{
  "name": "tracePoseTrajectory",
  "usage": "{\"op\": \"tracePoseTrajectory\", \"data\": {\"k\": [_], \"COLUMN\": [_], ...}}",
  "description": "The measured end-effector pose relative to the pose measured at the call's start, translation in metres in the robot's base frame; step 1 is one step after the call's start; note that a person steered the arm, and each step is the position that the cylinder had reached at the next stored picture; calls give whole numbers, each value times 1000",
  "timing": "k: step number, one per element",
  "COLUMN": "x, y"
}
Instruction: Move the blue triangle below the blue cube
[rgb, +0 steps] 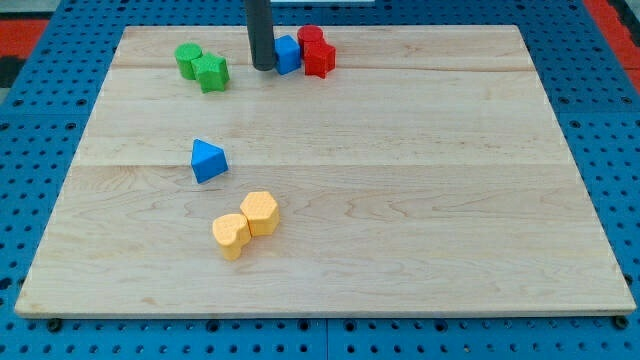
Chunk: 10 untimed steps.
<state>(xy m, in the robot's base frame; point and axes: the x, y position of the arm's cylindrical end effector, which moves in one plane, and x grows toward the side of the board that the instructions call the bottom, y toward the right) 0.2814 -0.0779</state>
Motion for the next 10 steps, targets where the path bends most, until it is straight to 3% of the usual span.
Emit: {"op": "tracePoseTrajectory", "data": {"k": [1,2,3,4,5,8,10], "x": [75,130,184,191,173,154,144], "y": [-1,39,-6,-73,-94,-99,-59]}}
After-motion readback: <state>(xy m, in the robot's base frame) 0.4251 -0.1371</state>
